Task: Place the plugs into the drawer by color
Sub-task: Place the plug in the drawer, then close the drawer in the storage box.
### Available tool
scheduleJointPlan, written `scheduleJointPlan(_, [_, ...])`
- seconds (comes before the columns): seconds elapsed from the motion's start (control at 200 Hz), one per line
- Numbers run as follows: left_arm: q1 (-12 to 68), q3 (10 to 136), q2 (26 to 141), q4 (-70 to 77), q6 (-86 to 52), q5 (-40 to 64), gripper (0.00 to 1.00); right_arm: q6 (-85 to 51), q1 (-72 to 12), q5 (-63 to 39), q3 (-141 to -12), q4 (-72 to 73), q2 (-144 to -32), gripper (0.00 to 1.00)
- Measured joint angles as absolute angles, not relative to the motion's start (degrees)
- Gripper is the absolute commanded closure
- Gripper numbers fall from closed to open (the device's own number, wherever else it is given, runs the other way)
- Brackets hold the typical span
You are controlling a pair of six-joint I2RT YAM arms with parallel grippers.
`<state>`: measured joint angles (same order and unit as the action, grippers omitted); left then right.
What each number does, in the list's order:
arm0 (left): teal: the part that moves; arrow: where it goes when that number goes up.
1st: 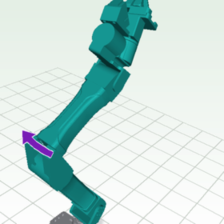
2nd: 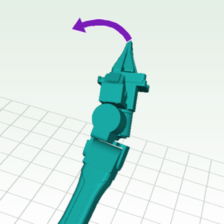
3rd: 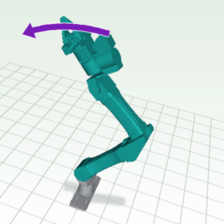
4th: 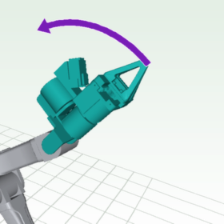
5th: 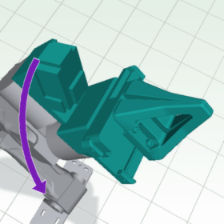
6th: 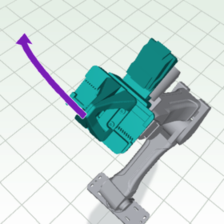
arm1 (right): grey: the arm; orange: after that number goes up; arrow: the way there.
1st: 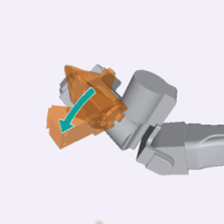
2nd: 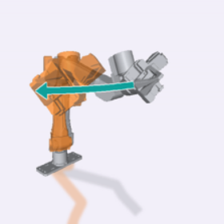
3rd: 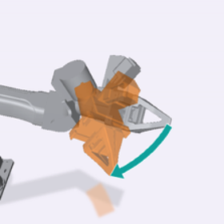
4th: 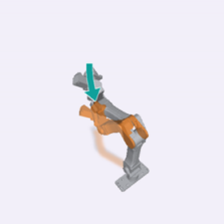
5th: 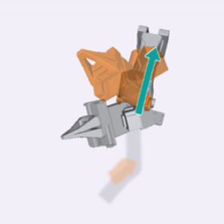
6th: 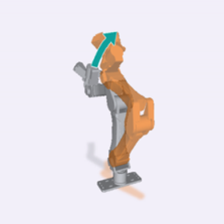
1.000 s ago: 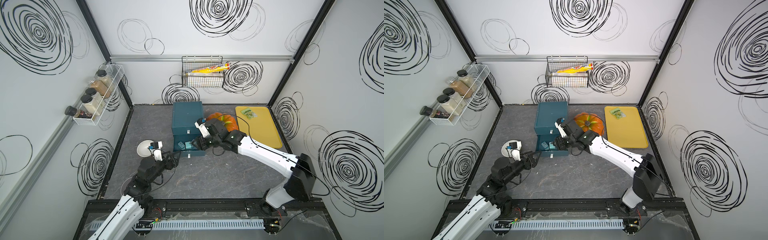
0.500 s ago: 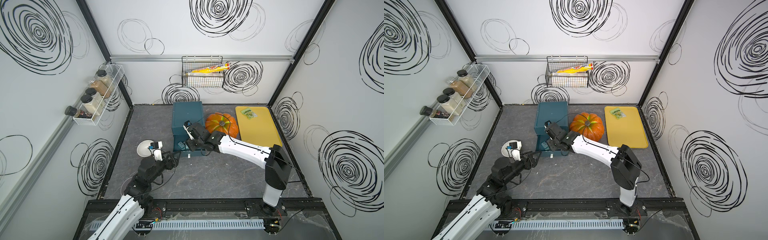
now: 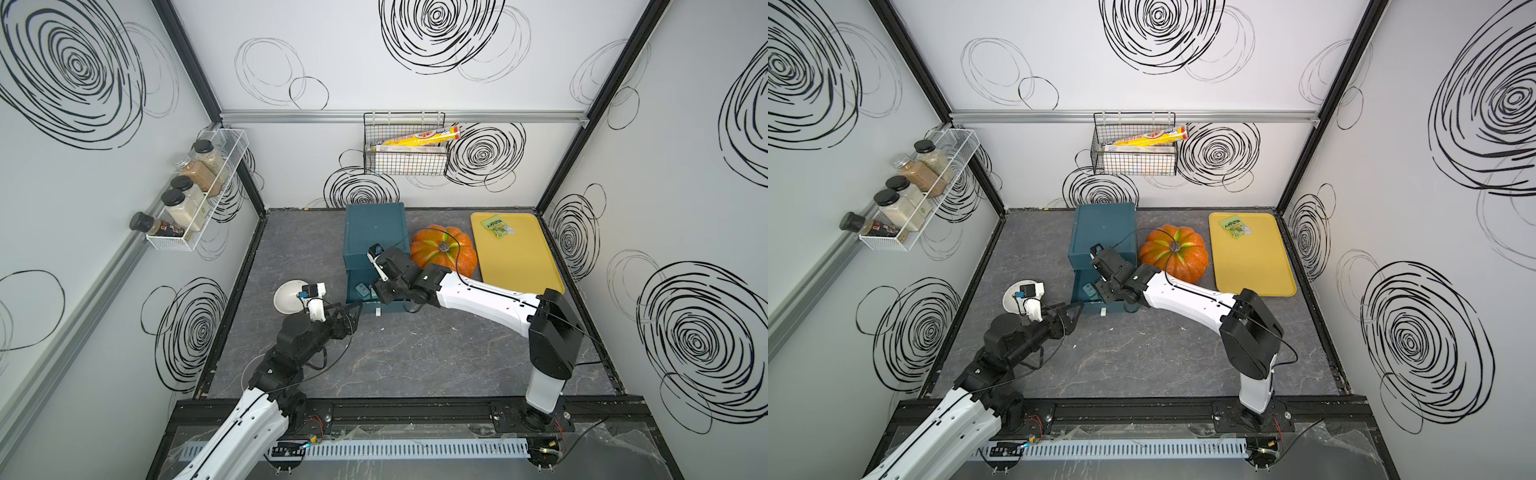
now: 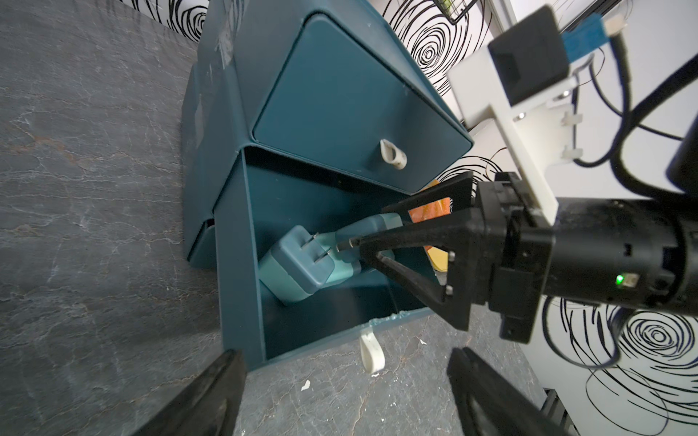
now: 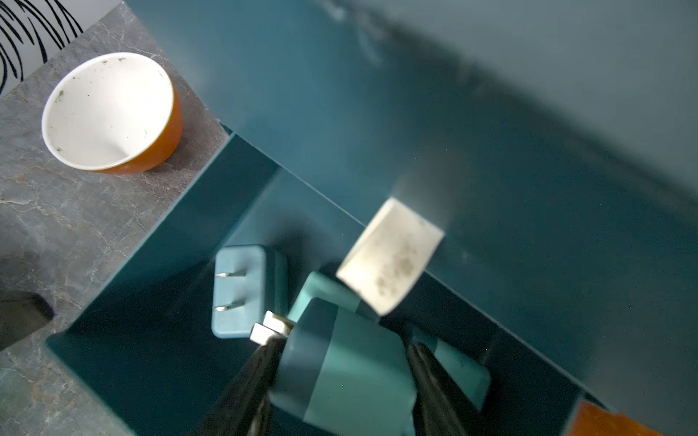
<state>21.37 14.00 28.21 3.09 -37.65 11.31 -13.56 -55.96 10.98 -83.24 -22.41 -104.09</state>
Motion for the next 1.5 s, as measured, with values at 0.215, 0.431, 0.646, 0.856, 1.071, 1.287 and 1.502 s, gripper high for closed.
scheduleJointPlan(0.215, [21.37, 14.0, 29.36, 3.14, -37.65, 11.35, 0.09, -13.28, -55.77, 10.85, -80.73, -21.56, -103.35, 0.35])
scheduleJointPlan(0.431, [21.34, 14.0, 29.12, 3.14, -38.13, 11.09, 0.13, -13.28, -55.64, 8.14, -77.19, -19.9, -99.44, 0.54])
scheduleJointPlan(0.646, [21.34, 15.11, 28.93, 3.33, -39.46, 11.35, 0.17, -12.88, -55.64, 6.02, -73.78, -18.22, -92.55, 0.55])
scheduleJointPlan(0.856, [21.34, 16.64, 29.61, 3.9, -39.53, 11.09, 0.22, -11.73, -55.57, 5.93, -74.26, -17.41, -94.63, 0.69])
scheduleJointPlan(1.071, [21.32, 19.09, 30.74, 1.65, -39.64, 10.87, 0.32, -10.37, -55.57, 2.46, -75.96, -17.39, -100.27, 0.73])
scheduleJointPlan(1.287, [20.71, 33.3, 37.63, -2.66, -39.16, 9.91, 0.37, -10.0, -55.57, -0.23, -74.56, -14.22, -96.79, 0.65])
scheduleJointPlan(1.502, [19.05, 61.56, 60.1, -8.58, -34.04, 9.78, 0.3, -11.35, -55.57, -7.14, -63.05, -9.85, -76.95, 0.66])
